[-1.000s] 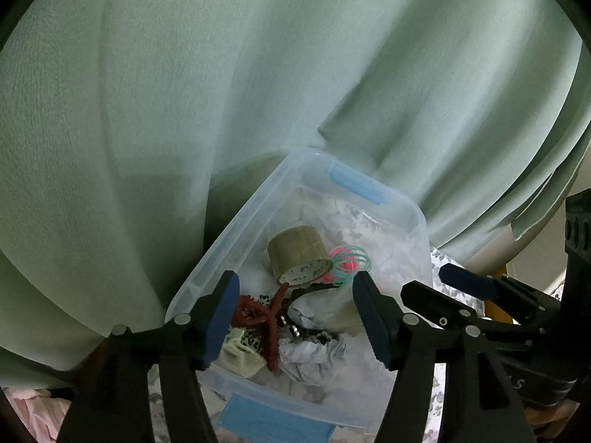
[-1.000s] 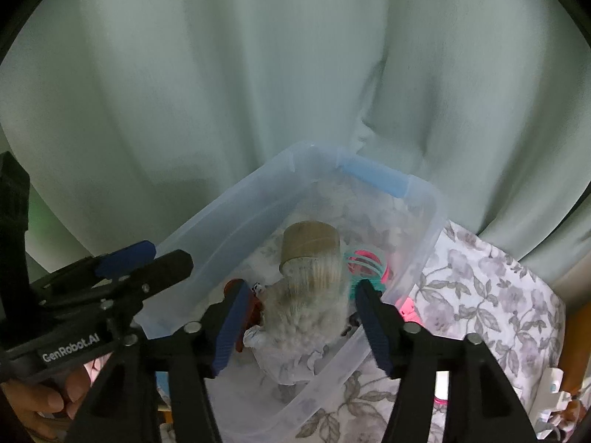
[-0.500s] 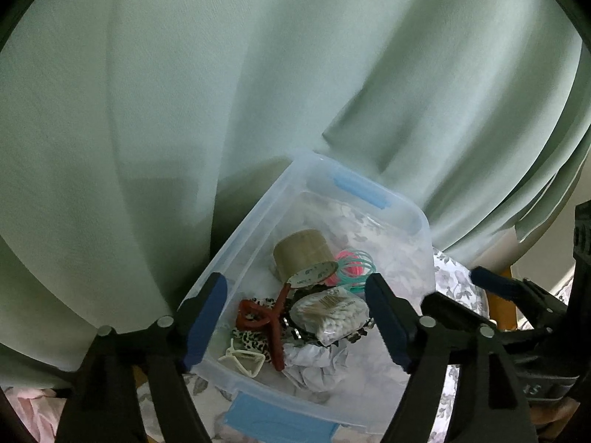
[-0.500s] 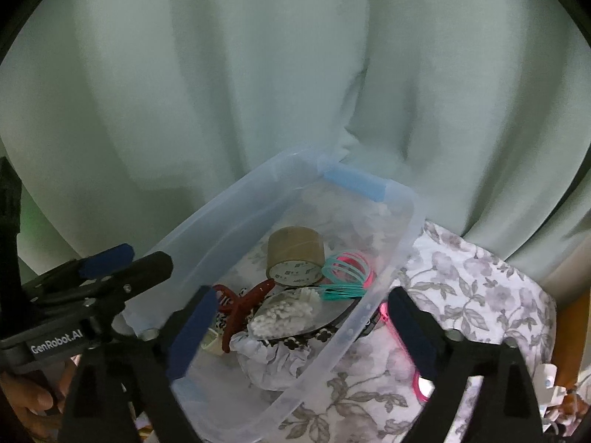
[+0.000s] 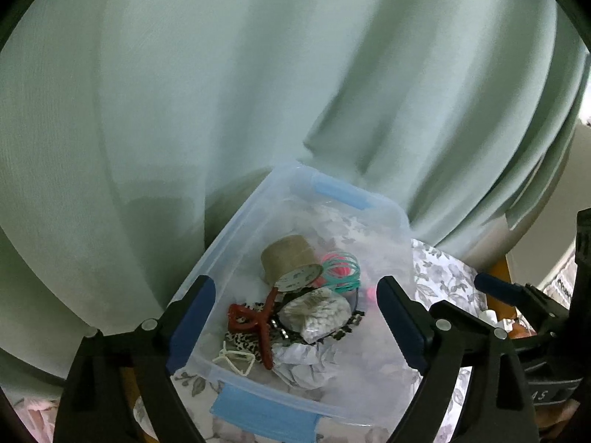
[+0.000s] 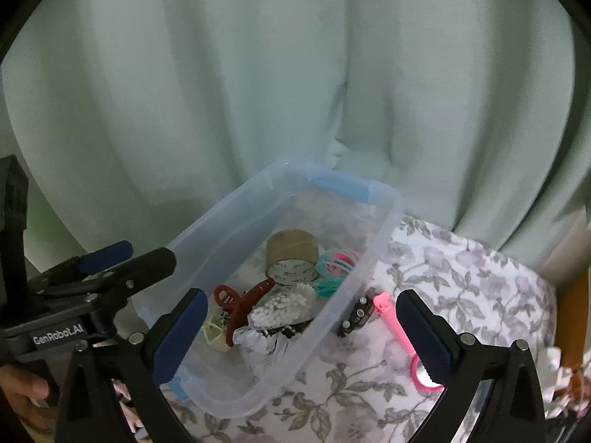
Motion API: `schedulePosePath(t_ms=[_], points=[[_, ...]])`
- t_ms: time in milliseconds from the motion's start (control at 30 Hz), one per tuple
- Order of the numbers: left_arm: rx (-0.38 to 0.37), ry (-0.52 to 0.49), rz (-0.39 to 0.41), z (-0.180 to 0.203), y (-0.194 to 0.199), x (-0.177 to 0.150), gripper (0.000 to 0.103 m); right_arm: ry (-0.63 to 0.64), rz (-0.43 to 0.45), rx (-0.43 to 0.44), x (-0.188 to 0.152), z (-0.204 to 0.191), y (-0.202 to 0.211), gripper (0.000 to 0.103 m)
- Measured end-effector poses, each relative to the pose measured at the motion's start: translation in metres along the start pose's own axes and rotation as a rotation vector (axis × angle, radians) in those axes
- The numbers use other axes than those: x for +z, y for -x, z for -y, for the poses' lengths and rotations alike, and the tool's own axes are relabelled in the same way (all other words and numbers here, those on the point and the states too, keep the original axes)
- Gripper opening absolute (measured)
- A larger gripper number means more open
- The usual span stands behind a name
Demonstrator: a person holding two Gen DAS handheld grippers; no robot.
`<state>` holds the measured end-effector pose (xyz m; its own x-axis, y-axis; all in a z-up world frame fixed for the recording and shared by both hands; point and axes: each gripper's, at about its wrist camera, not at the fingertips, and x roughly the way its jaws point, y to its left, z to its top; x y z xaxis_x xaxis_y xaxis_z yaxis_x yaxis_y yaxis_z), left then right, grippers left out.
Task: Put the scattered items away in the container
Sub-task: 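Withdraw both tools from the container back toward the pink mirror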
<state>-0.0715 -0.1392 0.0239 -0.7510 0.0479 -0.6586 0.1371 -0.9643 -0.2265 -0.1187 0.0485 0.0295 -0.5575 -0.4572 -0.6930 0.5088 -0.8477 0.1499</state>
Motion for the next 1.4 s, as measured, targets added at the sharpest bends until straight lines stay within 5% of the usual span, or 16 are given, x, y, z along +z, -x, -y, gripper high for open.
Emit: schedulePosePath(t_ms=[767,1400], points=[[-0.049,-0.229,-0.032,0.105,0.008,-0.025,0.09,-0.183,0.149,-0.123,-0.066,0.093,0.078,0.103],[-0.145,-0.328,-0.099,0.175,-0.024,-0.06,0.097,-0.384,0.156,-0.143,-0.126,0.166,0.094,0.103]])
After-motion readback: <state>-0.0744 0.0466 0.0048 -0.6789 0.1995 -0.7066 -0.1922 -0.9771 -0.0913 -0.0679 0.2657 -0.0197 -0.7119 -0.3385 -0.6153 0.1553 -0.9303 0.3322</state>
